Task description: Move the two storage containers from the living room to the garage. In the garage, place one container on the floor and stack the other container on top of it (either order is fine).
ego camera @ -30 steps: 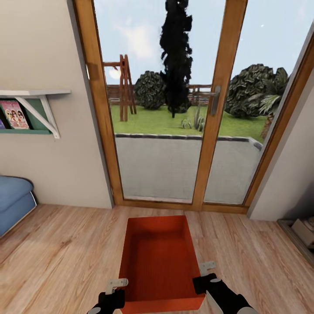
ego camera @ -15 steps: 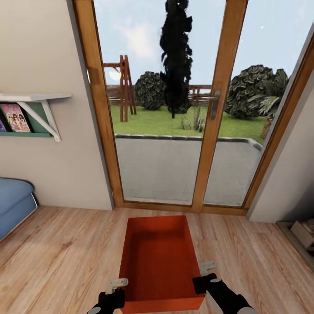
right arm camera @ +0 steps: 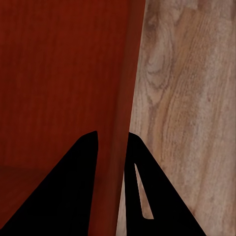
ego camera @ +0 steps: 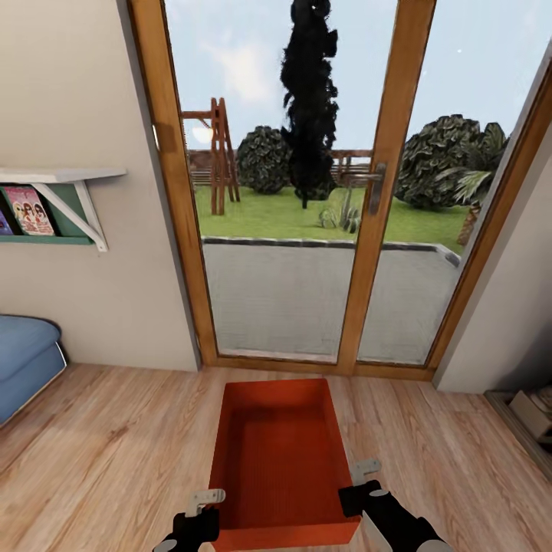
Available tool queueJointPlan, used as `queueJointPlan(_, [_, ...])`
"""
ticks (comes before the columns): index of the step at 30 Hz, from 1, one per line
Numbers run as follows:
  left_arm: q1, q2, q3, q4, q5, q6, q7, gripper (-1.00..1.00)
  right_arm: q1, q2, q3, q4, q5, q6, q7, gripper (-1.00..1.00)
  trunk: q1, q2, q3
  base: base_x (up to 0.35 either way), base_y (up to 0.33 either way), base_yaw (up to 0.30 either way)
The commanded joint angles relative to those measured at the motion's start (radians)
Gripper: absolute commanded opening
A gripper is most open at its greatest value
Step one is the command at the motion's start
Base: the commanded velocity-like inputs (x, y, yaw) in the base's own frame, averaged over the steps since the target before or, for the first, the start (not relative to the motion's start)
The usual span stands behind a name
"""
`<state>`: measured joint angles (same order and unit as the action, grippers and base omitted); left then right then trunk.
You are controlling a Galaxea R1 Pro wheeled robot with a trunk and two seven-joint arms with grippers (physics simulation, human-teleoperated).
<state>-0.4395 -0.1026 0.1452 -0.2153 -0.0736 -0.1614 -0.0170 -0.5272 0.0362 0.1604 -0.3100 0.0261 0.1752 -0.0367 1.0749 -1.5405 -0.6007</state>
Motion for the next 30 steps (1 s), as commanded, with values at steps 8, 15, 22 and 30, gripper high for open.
queueJointPlan(8, [-0.001, 0.004, 0.022, 0.004, -0.011, -0.003, 0.008, -1.00, 0.000, -0.001, 0.027, -0.003, 0.023, -0.010, -0.009, -1.00, 0.000, -0.001, -0.001, 0.000, 0.000, 0.000])
queueJointPlan(15, [-0.001, 0.004, 0.022, 0.004, -0.011, -0.003, 0.008, -1.00, 0.000, 0.000, 0.028, -0.002, 0.024, -0.010, -0.009, -1.00, 0.000, -0.001, -0.001, 0.000, 0.000, -0.030])
queueJointPlan(22, [-0.001, 0.004, 0.022, 0.004, -0.011, -0.003, 0.008, -1.00, 0.000, 0.000, 0.028, -0.001, 0.024, -0.010, -0.009, -1.00, 0.000, -0.001, -0.001, 0.000, 0.000, -0.223])
queueJointPlan(30, [-0.001, 0.004, 0.022, 0.004, -0.011, -0.003, 0.008, -1.00, 0.000, 0.000, 0.028, 0.000, 0.024, -0.010, -0.009, -1.00, 0.000, -0.001, -0.001, 0.000, 0.000, -0.278])
